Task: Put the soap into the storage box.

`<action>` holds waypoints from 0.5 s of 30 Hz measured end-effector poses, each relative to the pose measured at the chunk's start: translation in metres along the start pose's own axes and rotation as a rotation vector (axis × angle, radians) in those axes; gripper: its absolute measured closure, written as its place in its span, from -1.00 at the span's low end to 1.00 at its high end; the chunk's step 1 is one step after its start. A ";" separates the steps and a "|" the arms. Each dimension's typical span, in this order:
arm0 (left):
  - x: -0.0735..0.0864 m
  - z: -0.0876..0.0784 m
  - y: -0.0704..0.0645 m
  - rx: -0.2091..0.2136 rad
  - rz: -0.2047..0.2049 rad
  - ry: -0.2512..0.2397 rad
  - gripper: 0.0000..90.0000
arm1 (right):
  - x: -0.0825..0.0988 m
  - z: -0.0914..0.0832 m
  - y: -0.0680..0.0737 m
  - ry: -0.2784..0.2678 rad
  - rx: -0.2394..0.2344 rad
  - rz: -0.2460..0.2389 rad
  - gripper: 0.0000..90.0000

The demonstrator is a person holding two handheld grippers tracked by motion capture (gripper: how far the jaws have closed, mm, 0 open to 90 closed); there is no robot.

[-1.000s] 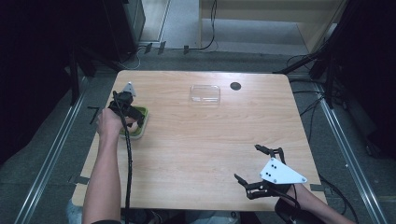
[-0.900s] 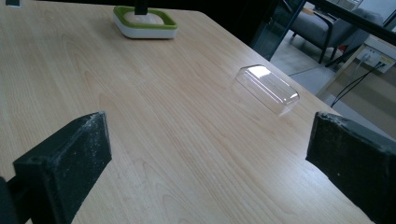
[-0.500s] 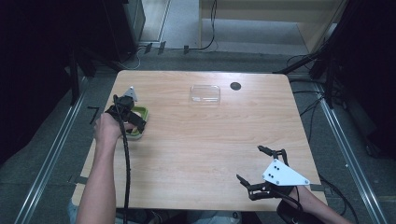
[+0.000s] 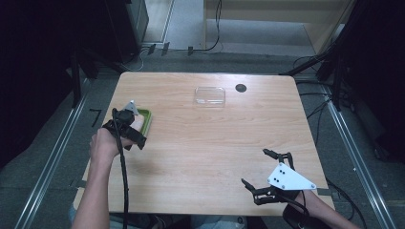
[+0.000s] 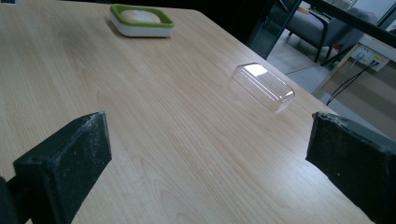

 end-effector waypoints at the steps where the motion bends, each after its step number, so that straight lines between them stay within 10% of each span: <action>1: 0.007 0.003 -0.004 0.001 0.010 -0.001 -0.91 | 0.000 0.000 0.000 0.000 0.000 -0.002 -1.00; 15: 0.045 0.016 -0.031 -0.012 0.075 -0.008 -0.94 | 0.000 0.000 0.001 0.004 0.002 -0.008 -1.00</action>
Point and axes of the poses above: each handheld gripper's, and its own axes: z roughly forward along the jaws, x roughly out of its underside, y roughly to its left, the point moved 3 cm from there along z, roughly forward along the jaws, and after that the axes turned 10 degrees about y, right-handed, at the moved point
